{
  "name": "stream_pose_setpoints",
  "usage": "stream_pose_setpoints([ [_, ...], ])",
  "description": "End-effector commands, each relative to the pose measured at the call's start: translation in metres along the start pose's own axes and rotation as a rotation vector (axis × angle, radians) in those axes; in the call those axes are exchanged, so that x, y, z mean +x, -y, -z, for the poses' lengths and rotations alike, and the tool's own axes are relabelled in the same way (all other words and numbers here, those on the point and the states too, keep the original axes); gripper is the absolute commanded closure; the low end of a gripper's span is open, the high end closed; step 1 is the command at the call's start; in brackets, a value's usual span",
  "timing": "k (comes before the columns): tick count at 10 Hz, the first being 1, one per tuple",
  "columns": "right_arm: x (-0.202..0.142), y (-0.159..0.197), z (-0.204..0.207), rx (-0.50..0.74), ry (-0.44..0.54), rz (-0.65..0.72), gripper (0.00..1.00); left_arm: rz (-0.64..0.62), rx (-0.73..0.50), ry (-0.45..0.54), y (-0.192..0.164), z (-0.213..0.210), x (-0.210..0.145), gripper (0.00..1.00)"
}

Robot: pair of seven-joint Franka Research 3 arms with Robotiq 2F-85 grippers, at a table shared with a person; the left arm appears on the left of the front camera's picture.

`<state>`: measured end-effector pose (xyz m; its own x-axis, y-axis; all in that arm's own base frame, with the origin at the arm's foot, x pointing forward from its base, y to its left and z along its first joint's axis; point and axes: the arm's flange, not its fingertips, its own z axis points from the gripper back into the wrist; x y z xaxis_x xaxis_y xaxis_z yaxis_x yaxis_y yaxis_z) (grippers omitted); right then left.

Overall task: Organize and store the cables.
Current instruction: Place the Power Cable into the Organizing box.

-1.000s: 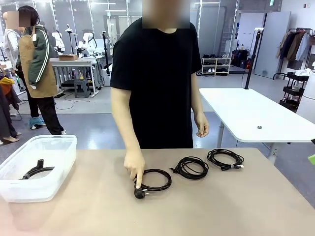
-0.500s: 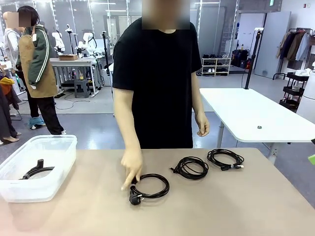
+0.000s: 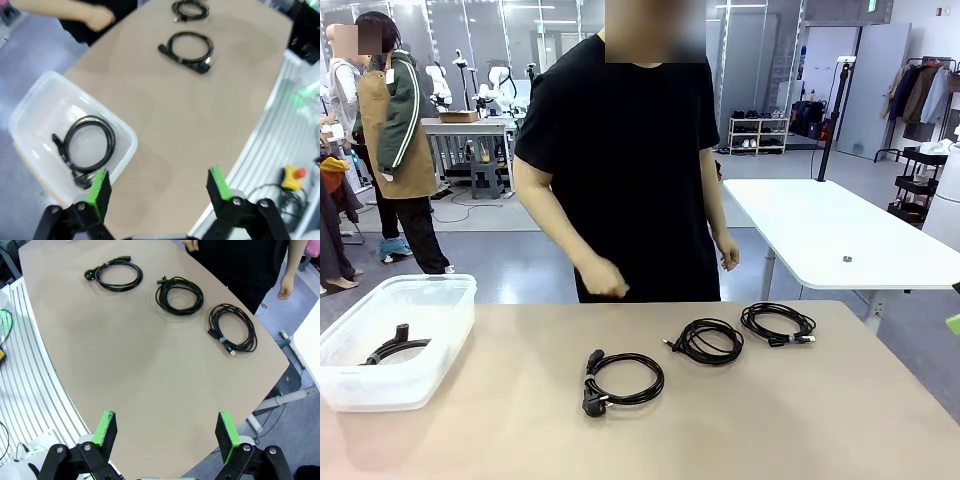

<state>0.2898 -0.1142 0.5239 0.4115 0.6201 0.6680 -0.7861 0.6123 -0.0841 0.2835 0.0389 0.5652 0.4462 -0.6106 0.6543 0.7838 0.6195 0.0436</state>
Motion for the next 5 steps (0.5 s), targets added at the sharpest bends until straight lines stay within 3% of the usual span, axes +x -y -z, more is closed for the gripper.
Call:
stream_pose_setpoints([
  [1,0.000,0.000,-0.001,0.001,0.004,-0.005,0.00,-0.009,0.030,-0.037,0.023,0.028,0.011,0.03],
  [3,0.000,0.000,-0.001,0.001,0.004,-0.005,0.00,-0.015,0.013,-0.063,0.045,0.066,0.041,0.03],
  [5,0.000,0.000,-0.001,0.001,0.004,-0.005,0.00,-0.192,0.023,-0.095,0.083,0.119,0.082,0.03],
])
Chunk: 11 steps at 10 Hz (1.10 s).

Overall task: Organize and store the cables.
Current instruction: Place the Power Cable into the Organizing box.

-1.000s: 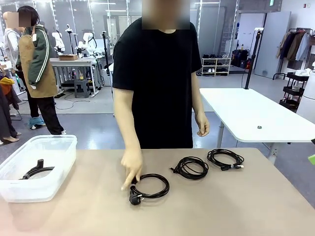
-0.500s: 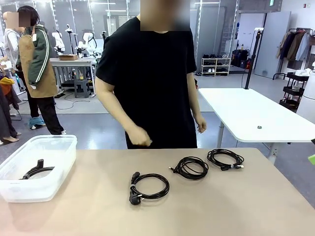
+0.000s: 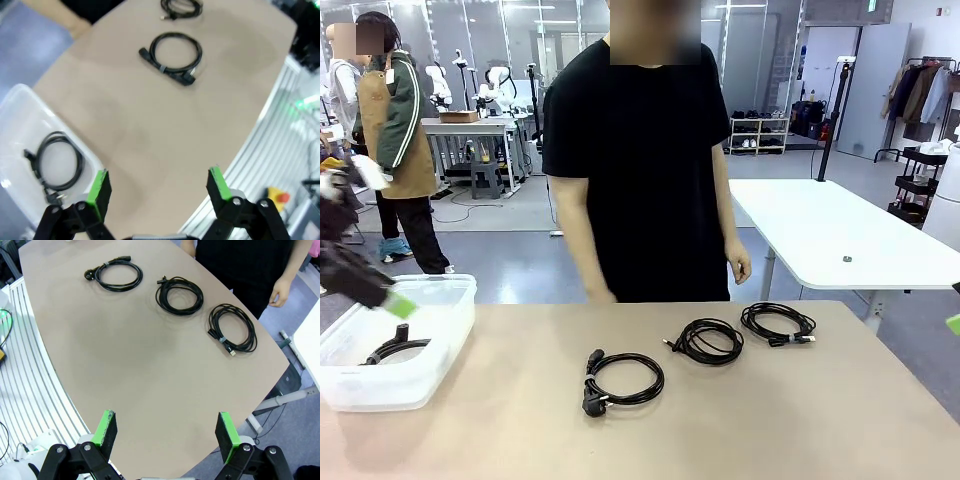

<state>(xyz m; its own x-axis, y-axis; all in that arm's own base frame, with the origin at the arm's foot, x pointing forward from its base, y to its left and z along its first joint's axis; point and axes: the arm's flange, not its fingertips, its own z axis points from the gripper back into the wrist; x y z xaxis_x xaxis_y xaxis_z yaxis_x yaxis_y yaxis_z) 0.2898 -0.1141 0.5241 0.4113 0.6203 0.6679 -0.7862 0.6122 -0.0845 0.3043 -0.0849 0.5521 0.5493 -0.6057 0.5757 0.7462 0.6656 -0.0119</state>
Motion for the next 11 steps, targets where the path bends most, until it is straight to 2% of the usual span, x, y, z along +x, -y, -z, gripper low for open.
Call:
stream_pose_setpoints([
  [1,0.000,0.000,-0.001,0.001,0.004,-0.004,0.00,-0.170,0.066,-0.010,0.038,0.067,0.029,0.03],
  [2,0.000,0.000,-0.001,0.001,0.004,-0.004,0.00,-0.207,0.031,-0.020,0.047,0.090,0.045,0.03],
  [4,0.000,0.000,-0.001,0.001,0.004,-0.004,0.00,-0.284,0.110,-0.099,0.050,0.143,0.062,0.03],
  [5,0.000,0.000,-0.001,0.001,0.004,-0.004,0.00,-0.308,0.107,-0.107,0.056,0.165,0.072,0.03],
  [6,0.000,0.000,-0.001,0.001,0.004,-0.004,0.00,-0.276,0.148,-0.123,0.060,0.179,0.080,0.03],
  [8,0.000,0.000,-0.001,0.001,0.004,-0.004,0.00,-0.250,0.134,-0.138,0.064,0.192,0.087,0.03],
  [9,0.000,0.000,-0.001,0.001,0.004,-0.004,0.00,-0.278,0.108,-0.137,0.060,0.185,0.066,0.03],
  [11,0.000,0.000,-0.001,0.001,0.004,-0.004,0.00,-0.278,0.108,-0.137,0.060,0.185,0.066,0.03],
])
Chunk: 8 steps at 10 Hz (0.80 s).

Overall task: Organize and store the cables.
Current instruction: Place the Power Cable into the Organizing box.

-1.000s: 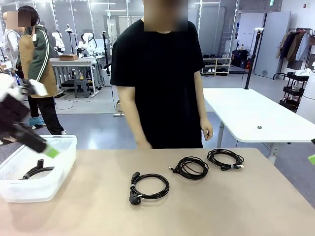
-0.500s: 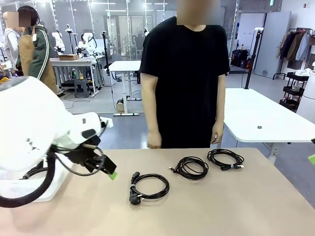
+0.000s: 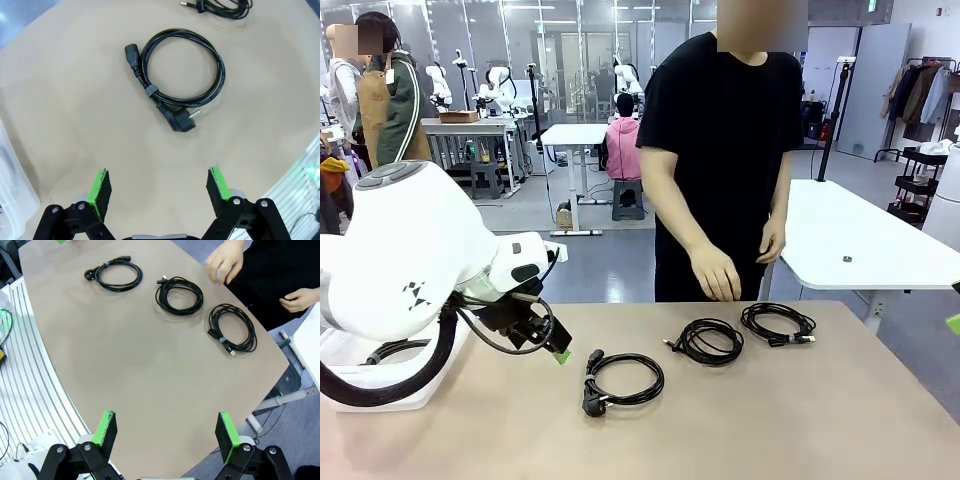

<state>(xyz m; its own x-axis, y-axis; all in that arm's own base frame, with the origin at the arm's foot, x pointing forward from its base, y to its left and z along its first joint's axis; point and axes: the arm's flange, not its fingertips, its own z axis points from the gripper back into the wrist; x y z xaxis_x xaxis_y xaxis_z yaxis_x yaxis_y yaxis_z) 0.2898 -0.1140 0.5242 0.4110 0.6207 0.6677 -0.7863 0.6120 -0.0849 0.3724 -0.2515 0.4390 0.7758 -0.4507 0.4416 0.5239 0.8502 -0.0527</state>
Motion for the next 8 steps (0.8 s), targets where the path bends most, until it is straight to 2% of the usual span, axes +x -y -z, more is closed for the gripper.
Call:
stream_pose_setpoints([
  [1,-0.001,0.000,-0.001,0.001,0.004,-0.004,0.00,-0.007,-0.007,0.007,-0.001,-0.004,-0.008,0.03],
  [3,-0.001,0.000,-0.001,0.001,0.004,-0.004,0.00,-0.002,0.001,0.001,-0.001,-0.001,-0.001,0.03],
  [5,-0.001,0.000,-0.001,0.001,0.004,-0.004,0.00,-0.202,-0.008,-0.042,0.009,0.028,0.036,0.03],
  [8,-0.001,0.000,-0.001,0.001,0.004,-0.004,0.00,-0.471,0.010,-0.149,0.003,0.072,0.059,0.03],
])
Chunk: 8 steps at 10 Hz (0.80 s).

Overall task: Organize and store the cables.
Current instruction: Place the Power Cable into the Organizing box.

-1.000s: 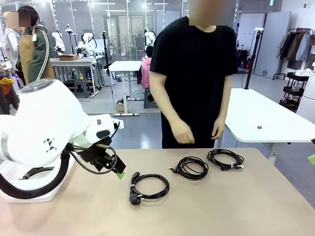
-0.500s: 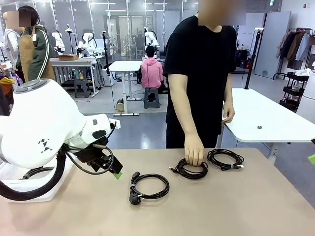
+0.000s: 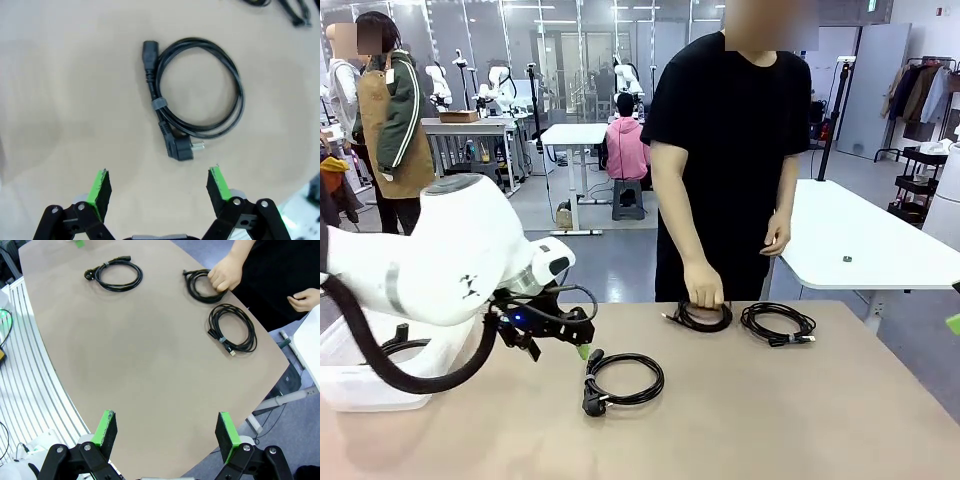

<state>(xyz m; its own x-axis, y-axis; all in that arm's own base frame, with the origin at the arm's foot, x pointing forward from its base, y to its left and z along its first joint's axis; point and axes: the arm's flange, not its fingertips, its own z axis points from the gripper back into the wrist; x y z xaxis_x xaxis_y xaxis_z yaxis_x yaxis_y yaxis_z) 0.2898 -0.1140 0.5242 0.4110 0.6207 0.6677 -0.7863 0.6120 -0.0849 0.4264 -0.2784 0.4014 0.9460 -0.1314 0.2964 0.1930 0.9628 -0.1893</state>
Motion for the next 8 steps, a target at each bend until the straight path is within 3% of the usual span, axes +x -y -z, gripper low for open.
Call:
stream_pose_setpoints([
  [1,-0.001,0.000,-0.001,0.001,0.004,-0.004,0.00,-0.142,0.003,-0.099,0.020,0.024,0.027,0.03],
  [4,-0.001,0.000,-0.001,0.001,0.004,-0.004,0.00,-0.227,0.054,-0.189,0.024,0.068,0.049,0.03],
  [6,-0.001,0.000,-0.001,0.001,0.004,-0.004,0.00,-0.264,0.062,-0.198,0.026,0.082,0.051,0.03],
  [8,-0.001,0.000,-0.001,0.001,0.004,-0.004,0.00,-0.299,0.121,-0.143,0.027,0.102,0.057,0.03],
])
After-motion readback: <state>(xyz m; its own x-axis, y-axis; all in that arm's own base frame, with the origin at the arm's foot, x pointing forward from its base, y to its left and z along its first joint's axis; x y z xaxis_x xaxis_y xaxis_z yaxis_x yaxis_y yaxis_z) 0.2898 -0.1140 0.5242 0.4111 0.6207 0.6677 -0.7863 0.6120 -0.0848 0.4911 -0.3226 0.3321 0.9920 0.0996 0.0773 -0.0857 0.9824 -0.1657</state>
